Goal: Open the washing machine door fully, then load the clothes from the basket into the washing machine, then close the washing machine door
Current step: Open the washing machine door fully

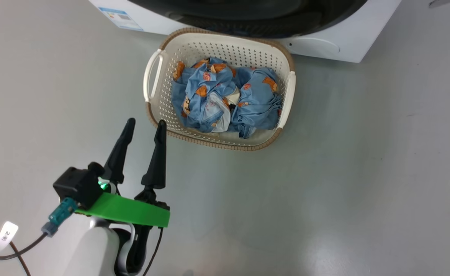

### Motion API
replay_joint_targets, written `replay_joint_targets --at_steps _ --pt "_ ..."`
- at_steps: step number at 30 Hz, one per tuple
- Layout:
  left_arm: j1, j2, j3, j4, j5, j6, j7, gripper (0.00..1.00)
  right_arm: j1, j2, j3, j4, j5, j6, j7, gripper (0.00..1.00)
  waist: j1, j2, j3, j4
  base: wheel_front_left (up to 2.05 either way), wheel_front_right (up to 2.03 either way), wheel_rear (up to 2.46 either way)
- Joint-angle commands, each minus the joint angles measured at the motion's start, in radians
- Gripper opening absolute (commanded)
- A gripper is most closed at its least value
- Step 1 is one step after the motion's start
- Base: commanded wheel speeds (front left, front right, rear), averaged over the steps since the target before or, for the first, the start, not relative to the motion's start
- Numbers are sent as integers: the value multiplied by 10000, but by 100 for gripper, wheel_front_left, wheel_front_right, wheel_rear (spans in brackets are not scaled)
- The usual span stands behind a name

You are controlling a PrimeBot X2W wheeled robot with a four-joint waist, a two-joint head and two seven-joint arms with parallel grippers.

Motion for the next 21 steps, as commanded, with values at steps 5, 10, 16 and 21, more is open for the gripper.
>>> replay_joint_targets --at_steps 5,10,16,21 --pt "-10 201 395 -206 86 -16 -63 100 543 427 459 -633 -132 19 322 0 0 0 -236 -188 0 0 0" --pt "40 201 444 -181 232 -16 -63 100 907 505 692 -968 -118 19 509 0 0 0 -451 -340 0 0 0" --pt "203 201 535 -140 396 -16 -63 100 1539 554 950 -1472 -32 19 782 0 0 0 -795 -504 0 0 0" --pt "370 201 602 -110 505 -16 -63 100 2128 585 1157 -1959 42 19 992 0 0 0 -1083 -613 0 0 0"
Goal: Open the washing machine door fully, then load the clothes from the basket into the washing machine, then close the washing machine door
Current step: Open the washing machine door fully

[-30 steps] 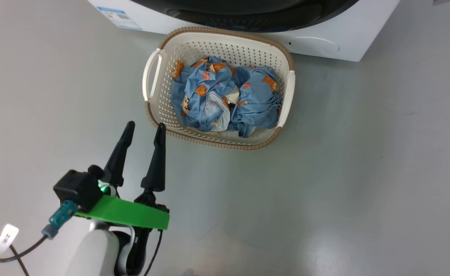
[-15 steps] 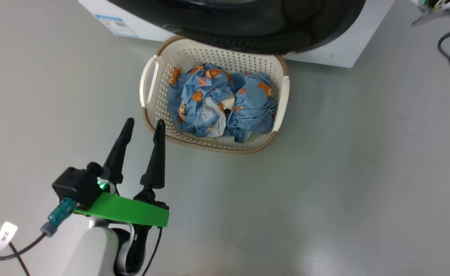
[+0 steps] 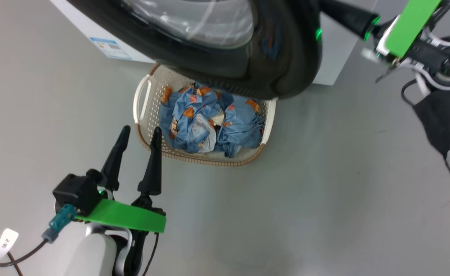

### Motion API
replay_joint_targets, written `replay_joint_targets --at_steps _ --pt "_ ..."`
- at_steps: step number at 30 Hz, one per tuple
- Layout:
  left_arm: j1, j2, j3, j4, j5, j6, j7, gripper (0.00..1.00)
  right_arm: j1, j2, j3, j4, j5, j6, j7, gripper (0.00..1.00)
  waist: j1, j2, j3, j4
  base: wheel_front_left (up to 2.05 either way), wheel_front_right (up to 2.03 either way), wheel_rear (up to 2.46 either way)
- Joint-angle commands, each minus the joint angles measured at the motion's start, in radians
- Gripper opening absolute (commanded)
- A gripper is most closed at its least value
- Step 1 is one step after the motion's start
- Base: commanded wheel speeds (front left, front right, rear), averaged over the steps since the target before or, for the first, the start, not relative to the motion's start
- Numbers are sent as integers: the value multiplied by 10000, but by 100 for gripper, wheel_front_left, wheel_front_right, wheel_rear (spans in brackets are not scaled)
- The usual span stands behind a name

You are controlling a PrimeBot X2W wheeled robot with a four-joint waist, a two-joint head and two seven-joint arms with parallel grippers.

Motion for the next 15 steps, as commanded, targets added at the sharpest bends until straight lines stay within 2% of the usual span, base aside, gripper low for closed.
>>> replay_joint_targets --at_steps 1,15 --pt "237 203 402 -168 143 -16 -63 100 526 394 279 -606 131 31 211 0 0 -1 -278 -129 0 0 0" --pt "815 291 496 -136 338 -16 -63 100 2100 638 860 -1730 229 31 542 0 0 -1 -1285 -250 0 0 0"
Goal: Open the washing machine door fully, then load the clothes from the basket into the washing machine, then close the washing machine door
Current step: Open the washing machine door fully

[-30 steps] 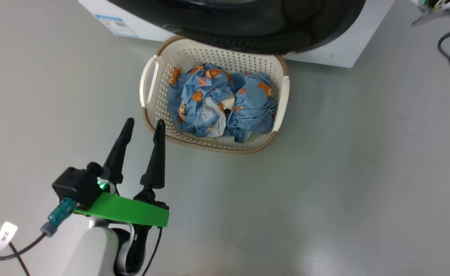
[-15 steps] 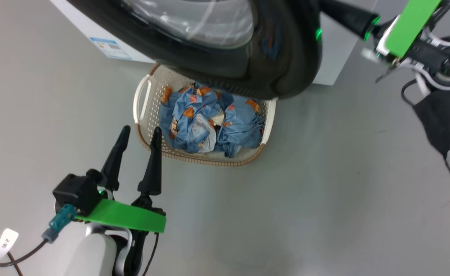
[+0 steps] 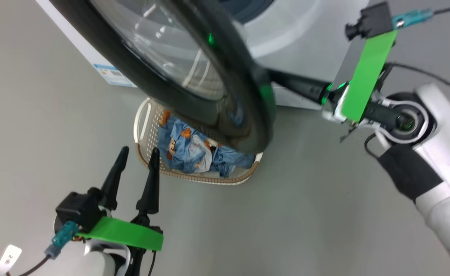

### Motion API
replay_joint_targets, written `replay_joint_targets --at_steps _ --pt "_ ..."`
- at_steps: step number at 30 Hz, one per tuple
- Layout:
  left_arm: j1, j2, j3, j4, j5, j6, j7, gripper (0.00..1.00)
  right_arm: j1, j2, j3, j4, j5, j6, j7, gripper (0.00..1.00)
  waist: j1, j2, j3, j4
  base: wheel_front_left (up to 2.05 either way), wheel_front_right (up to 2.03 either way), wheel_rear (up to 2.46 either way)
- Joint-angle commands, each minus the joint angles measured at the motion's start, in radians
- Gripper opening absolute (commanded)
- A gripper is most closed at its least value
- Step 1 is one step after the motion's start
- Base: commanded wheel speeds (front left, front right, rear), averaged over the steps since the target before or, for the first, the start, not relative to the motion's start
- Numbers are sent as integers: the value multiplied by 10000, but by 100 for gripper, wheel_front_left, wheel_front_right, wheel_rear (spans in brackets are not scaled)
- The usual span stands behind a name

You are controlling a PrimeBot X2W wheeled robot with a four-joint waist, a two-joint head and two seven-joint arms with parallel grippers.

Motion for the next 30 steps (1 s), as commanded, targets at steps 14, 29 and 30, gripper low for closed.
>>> replay_joint_targets --at_steps 14,29,30 --pt "537 299 388 -225 139 -16 -63 100 1335 902 869 -1309 75 31 522 0 0 0 -736 184 0 0 0" --pt "723 358 488 -107 123 -16 -63 100 1791 1213 1051 -1204 -121 31 309 0 0 0 -1150 140 0 0 0" --pt "728 379 482 -79 120 -16 -63 100 1843 1183 1011 -1165 -144 31 222 0 0 0 -1210 101 0 0 0"
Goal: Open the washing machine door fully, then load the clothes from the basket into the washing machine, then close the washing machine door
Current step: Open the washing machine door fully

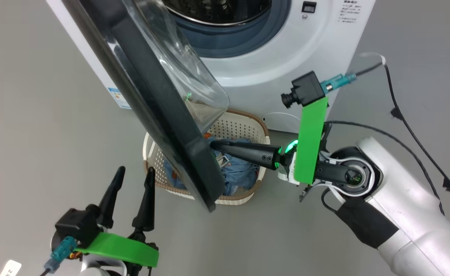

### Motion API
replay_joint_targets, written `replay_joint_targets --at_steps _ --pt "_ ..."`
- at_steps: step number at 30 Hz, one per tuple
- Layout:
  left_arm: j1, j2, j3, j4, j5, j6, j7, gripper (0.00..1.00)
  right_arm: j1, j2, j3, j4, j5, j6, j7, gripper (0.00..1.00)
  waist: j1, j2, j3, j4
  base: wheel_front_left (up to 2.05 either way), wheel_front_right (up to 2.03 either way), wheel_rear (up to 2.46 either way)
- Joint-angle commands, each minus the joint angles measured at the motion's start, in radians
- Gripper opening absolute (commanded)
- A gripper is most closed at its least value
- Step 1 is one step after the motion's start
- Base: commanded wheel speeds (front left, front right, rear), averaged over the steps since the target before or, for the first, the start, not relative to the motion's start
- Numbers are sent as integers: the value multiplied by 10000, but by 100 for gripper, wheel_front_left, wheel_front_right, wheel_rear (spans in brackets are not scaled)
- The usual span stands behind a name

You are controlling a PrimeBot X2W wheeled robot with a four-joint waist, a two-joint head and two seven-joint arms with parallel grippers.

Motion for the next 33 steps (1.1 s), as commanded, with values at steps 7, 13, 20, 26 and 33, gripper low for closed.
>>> replay_joint_targets --at_steps 7,13,20,26,33 --pt "92 467 260 19 51 -16 -63 100 851 -224 -207 49 -206 31 -687 100 0 0 -532 -394 0 0 0" --pt "206 717 220 164 -28 -16 -63 100 1541 -539 -394 126 -283 31 -1443 100 0 0 -783 -741 0 0 0" --pt "418 815 313 224 -55 -16 -63 100 2326 -965 -419 170 -448 31 -2151 100 0 0 -1074 -1133 0 0 0" --pt "755 861 570 175 -53 -16 -63 100 3164 -1714 -365 241 -1011 31 -3365 100 0 0 -1286 -1643 0 0 0" --pt "979 926 703 130 -30 -16 -63 100 3635 -2384 -248 630 -1593 31 -5000 100 0 0 -1356 -2030 0 0 0"
